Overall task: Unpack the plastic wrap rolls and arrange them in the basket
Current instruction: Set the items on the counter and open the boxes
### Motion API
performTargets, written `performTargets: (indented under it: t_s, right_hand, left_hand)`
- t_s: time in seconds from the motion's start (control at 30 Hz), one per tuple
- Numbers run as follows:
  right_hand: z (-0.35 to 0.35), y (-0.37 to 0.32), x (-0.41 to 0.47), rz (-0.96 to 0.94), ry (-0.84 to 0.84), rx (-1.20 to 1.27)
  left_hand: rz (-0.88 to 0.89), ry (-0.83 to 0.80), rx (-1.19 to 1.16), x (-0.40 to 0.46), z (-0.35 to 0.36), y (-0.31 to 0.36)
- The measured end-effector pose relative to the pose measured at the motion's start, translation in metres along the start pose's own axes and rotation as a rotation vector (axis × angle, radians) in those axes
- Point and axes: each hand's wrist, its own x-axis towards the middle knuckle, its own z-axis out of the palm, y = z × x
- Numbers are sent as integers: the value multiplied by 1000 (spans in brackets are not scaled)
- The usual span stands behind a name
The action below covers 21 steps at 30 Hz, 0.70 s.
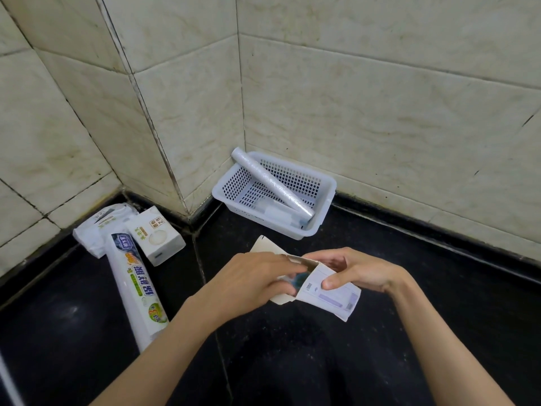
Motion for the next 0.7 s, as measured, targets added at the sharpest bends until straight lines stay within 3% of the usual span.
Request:
performTargets:
  t_s: [0.23, 0.37, 0.5, 0.7]
  right_hand:
    - [2, 2, 2, -1, -11, -16]
    - [8, 6, 5, 13, -21, 13]
    - [11, 8, 6, 15, -8, 100]
    - [9, 7, 6, 9, 4, 84]
  left_hand:
    - [12, 109, 57, -4, 17, 2]
    - [-51, 199, -89, -5, 24, -4]
    - [-153, 209, -246, -7, 20, -19]
    - [-169, 124, -312, -4, 14, -19]
